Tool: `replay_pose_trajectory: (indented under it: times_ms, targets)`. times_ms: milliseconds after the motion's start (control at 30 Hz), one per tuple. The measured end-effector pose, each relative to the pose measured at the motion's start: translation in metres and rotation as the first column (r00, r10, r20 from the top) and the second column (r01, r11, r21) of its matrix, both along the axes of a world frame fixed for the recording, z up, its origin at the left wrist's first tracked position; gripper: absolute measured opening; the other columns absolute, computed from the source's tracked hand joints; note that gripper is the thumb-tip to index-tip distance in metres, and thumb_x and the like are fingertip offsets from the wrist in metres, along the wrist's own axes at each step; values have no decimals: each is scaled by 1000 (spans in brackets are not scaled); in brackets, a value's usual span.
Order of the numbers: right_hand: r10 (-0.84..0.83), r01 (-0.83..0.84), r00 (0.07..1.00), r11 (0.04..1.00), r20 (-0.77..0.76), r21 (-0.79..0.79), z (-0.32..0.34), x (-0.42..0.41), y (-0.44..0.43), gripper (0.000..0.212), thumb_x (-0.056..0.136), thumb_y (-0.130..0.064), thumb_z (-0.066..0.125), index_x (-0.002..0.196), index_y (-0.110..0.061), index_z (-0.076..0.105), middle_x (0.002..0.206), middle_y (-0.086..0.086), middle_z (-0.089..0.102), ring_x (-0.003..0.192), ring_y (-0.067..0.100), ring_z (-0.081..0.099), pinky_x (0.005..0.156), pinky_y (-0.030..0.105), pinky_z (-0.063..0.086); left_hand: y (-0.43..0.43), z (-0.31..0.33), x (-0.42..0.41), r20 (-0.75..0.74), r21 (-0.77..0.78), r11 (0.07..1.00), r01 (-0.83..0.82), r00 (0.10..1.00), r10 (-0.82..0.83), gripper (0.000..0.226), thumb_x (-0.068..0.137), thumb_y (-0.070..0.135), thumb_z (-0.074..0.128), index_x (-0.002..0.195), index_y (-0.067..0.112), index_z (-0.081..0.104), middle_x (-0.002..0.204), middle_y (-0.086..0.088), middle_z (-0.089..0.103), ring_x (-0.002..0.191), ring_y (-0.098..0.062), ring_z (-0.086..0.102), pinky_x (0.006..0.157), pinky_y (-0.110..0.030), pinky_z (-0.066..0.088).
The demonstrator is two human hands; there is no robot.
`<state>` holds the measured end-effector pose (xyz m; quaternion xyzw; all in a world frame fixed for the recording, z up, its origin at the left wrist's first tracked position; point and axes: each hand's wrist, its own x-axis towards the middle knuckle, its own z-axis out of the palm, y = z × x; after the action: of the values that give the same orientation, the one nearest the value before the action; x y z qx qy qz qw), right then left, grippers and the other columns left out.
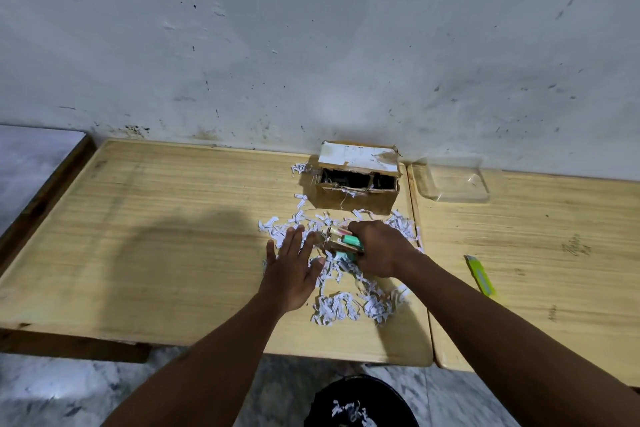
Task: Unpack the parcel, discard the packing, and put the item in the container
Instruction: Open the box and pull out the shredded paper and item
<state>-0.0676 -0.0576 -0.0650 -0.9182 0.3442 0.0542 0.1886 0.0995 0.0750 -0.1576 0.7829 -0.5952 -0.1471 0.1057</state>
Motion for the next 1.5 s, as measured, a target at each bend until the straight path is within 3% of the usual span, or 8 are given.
replay_pose_trajectory:
  times_ms: [167,267,400,533,633,1100,1300,1500]
  targets:
    - [55,-66,992,993,-116,-93,-6,2,3,48,81,-29,67,125,-16,54,120,6,57,112,28,55,82,39,51,0,0,-1,23,15,1000,-1,1000,0,65,98,56,15,155,26,12,165,0,2,151,-17,-8,117,-53,-3]
    - [28,-43,992,992,-126,-121,-14,-1,6,46,82,-32,68,123,-18,53,118,6,61,110,28,58,81,38,50,0,1,-2,23,26,1000,-1,1000,0,66,98,56,13,156,26,9,165,1,-1,150,-15,-11,117,-53,-4]
    - [9,-18,995,996,-102,-86,-15,-4,2,52,80,-29,72,125,-20,50,117,5,61,108,28,58,78,36,48,0,4,0,32,39,999,9,999,-10,65,98,56,14,155,26,7,165,1,0,145,-11,-16,116,-57,-5]
    - [2,-6,993,1000,-116,-30,-14,-4,-5,62,78,-27,75,133,-21,45,121,7,59,110,30,54,86,41,50,2,6,0,33,40,999,15,999,-16,67,97,57,13,155,24,11,164,-1,4,150,-17,-7,116,-58,-2]
    - [21,-30,987,998,-157,-54,-11,-1,-7,49,83,-32,71,127,-19,53,121,9,55,113,31,54,90,42,45,4,8,1,19,35,999,17,1000,-18,72,94,60,7,155,22,15,164,-2,7,151,-19,-4,116,-60,0]
    - [12,-9,994,1000,109,-27,10,-9,6,53,74,-17,65,126,-23,55,108,7,70,95,30,64,75,37,53,7,18,-4,19,120,992,27,999,-30,86,82,66,-6,156,24,8,165,-4,-1,151,-21,-8,117,-57,-2]
    - [-200,217,910,976,363,-6,36,-59,-14,66,79,-15,68,140,-31,49,115,5,72,96,29,66,75,34,53,9,21,-5,2,111,993,45,999,-45,93,79,70,-5,155,21,15,164,-7,7,151,-26,2,117,-59,6]
    - [-618,627,772,779,149,-15,23,-152,-47,55,74,-8,60,126,-24,56,108,8,69,99,35,63,71,35,47,7,17,-7,17,64,996,65,998,-66,87,84,71,5,153,23,28,161,-9,23,148,-30,21,111,-64,14]
